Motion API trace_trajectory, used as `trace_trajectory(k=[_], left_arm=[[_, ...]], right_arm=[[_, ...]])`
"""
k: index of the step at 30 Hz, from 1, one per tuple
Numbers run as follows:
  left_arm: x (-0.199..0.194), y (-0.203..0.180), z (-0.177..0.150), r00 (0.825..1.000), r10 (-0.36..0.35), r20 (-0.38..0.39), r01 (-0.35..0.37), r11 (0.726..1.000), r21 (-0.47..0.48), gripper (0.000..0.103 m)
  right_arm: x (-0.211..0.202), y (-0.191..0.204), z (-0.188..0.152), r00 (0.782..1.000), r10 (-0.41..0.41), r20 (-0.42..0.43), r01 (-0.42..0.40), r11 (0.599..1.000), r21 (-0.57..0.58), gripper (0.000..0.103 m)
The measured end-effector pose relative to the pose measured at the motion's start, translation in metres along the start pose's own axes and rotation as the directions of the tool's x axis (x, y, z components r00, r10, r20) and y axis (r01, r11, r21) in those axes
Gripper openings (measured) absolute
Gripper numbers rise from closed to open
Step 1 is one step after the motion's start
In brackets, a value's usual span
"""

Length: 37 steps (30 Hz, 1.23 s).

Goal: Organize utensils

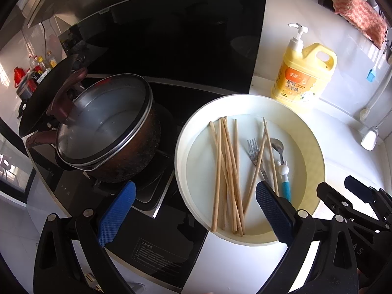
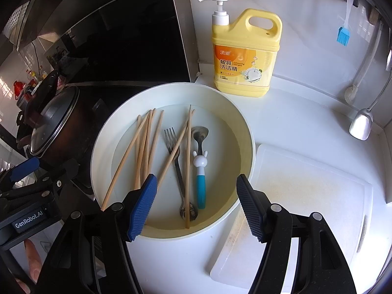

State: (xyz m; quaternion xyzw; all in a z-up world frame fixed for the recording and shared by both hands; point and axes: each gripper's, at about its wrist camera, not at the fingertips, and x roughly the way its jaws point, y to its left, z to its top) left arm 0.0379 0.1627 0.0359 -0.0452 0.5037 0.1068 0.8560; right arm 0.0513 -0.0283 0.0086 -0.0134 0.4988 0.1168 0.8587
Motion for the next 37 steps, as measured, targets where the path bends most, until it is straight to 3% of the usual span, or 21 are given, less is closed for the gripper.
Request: trace_trajectory(k=[27,37], left_arm=[[0.0016,0.0026,-0.0010,0.999,-0.034,-0.002,0.034,0.999,-0.007,0.097],[0.0083,0.0024,-0.0008,0.998,-0.030,-0.049,0.029,0.999,-0.024,0.097]], right_arm=[[0.0033,0.0050,0.0012,1.000,0.003,-0.010,-0.003,1.000,-0.011,0.064],[0.0049,0.0047,0.0003,1.000,0.003,-0.011,-0.003,1.000,-0.012,0.064]])
